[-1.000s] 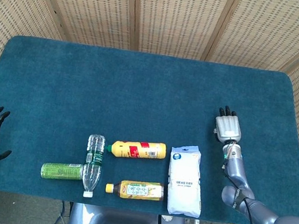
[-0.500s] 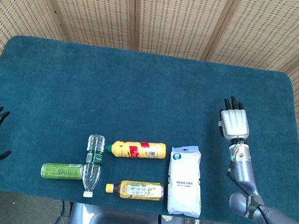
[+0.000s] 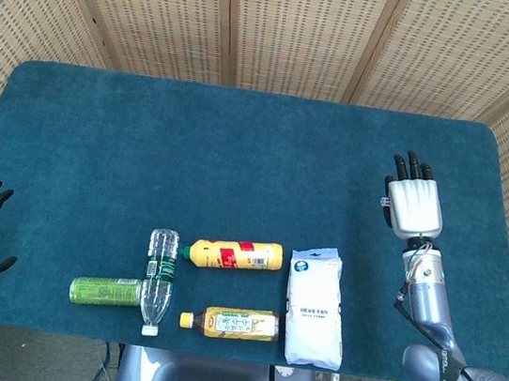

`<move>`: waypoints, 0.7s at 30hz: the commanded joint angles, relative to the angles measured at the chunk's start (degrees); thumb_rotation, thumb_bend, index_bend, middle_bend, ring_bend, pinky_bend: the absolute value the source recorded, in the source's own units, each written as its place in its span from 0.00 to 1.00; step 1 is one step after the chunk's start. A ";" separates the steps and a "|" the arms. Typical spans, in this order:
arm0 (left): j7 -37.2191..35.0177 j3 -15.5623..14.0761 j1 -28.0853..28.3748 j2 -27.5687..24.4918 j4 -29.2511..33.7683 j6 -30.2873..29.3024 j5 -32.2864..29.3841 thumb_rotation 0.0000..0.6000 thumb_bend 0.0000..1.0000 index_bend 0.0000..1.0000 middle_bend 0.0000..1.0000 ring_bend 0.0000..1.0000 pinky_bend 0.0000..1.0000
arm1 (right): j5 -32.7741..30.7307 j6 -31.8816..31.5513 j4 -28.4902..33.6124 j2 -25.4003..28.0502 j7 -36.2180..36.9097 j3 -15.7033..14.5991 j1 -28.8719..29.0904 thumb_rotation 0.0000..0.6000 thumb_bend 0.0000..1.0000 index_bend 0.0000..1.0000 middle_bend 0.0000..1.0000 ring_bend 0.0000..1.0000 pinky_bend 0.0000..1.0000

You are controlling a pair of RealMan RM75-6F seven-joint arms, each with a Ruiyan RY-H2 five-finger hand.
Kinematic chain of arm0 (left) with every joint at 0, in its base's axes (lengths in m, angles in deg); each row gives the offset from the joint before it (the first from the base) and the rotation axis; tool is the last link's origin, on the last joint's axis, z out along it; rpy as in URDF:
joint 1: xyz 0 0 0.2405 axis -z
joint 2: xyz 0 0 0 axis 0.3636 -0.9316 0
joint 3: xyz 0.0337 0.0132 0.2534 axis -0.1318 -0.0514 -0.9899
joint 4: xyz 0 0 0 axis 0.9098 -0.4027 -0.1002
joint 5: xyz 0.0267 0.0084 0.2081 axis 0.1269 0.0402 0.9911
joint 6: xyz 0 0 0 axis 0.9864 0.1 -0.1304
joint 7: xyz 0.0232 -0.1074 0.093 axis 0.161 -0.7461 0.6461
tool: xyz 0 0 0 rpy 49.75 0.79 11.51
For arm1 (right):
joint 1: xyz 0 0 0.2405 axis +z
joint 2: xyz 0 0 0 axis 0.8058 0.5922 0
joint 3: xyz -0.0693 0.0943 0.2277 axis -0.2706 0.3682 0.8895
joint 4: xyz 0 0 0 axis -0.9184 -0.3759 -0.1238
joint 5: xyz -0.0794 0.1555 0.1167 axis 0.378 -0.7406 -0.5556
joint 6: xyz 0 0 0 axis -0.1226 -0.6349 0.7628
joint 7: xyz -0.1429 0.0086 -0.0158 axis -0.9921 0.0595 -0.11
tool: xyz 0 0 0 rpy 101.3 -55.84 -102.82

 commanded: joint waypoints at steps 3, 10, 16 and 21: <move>0.05 -0.01 -0.04 -0.04 0.08 -0.13 0.15 1.00 0.15 0.00 0.00 0.00 0.00 | -0.77 0.03 0.73 0.40 -0.17 -0.54 -0.18 1.00 0.32 0.47 0.10 0.06 0.20; 0.22 0.02 -0.07 0.05 0.09 -0.13 0.14 1.00 0.15 0.00 0.00 0.00 0.00 | -4.16 0.96 1.92 1.20 -1.20 -0.93 0.15 1.00 0.31 0.36 0.03 0.00 0.20; 0.22 0.06 -0.09 0.02 0.15 -0.13 0.11 1.00 0.15 0.00 0.00 0.00 0.00 | -4.91 0.67 1.41 0.82 -1.20 -1.49 0.29 1.00 0.31 0.35 0.03 0.00 0.20; 0.02 0.07 -0.15 -0.07 0.09 -0.14 0.10 1.00 0.15 0.00 0.00 0.00 0.00 | -4.80 0.53 1.24 0.96 0.35 -1.87 -0.10 1.00 0.31 0.35 0.03 0.00 0.20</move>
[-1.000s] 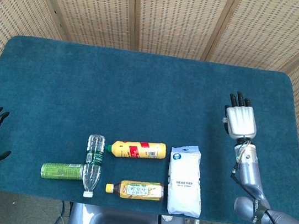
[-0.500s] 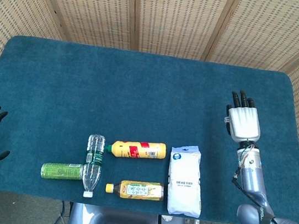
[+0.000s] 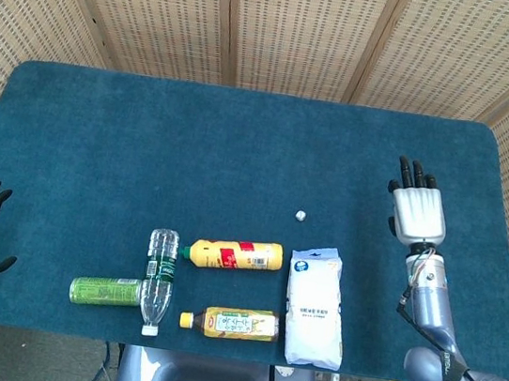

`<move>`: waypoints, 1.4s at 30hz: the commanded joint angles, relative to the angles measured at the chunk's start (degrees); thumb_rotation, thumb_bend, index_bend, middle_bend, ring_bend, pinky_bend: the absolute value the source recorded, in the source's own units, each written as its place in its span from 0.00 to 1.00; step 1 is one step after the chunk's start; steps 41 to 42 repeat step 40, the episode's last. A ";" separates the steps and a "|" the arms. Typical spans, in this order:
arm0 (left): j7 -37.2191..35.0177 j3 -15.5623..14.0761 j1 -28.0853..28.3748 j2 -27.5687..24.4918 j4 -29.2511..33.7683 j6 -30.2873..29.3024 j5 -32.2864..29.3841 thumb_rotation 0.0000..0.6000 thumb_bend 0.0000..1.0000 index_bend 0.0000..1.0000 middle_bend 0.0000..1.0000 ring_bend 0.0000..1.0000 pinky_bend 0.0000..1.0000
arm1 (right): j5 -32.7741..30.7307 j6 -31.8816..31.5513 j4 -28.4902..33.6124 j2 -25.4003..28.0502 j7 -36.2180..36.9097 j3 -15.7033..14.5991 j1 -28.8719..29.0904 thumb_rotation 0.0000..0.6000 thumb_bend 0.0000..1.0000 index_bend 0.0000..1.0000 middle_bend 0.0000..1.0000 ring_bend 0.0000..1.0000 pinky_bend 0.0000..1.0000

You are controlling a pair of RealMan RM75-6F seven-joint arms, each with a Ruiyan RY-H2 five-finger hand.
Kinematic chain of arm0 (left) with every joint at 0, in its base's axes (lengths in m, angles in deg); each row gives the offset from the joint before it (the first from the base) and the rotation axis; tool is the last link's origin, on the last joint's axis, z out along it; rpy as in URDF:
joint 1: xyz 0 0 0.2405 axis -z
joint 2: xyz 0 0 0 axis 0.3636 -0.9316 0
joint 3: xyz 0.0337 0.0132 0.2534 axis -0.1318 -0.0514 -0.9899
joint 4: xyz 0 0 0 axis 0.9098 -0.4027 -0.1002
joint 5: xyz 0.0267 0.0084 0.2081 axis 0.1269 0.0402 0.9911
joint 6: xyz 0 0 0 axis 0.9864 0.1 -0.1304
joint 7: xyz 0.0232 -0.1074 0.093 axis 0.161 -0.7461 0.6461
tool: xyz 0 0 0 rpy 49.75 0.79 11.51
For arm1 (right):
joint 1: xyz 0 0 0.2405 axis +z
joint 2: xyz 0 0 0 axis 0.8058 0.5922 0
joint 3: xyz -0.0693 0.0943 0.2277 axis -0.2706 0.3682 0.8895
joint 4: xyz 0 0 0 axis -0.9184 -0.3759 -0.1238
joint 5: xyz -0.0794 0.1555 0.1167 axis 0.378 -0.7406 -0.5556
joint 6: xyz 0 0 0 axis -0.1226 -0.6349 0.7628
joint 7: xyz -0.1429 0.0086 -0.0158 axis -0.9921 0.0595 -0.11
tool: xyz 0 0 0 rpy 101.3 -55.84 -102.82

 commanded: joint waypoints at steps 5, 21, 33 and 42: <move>-0.26 0.10 -0.05 -0.08 -0.05 -0.04 -0.11 1.00 0.15 0.00 0.00 0.00 0.00 | 3.53 -1.80 1.13 1.33 5.73 -0.78 -2.33 1.00 0.31 0.32 0.00 0.00 0.20; 0.35 -0.01 0.09 0.14 0.00 0.34 -0.02 1.00 0.15 0.00 0.00 0.00 0.00 | 20.37 -15.22 4.43 8.71 19.87 -6.29 -14.36 1.00 0.26 0.23 0.00 0.00 0.18; 0.17 0.04 -0.04 0.33 -0.23 -0.06 0.19 1.00 0.15 0.00 0.00 0.00 0.00 | 27.43 -24.46 -0.85 7.40 32.36 -10.88 -25.08 1.00 0.14 0.01 0.00 0.00 0.01; -0.05 0.06 -0.15 0.41 -0.45 -0.45 0.46 1.00 0.15 0.00 0.00 0.00 0.00 | 29.60 -28.25 -5.82 6.30 38.68 -12.35 -30.22 1.00 0.13 0.00 0.00 0.00 0.00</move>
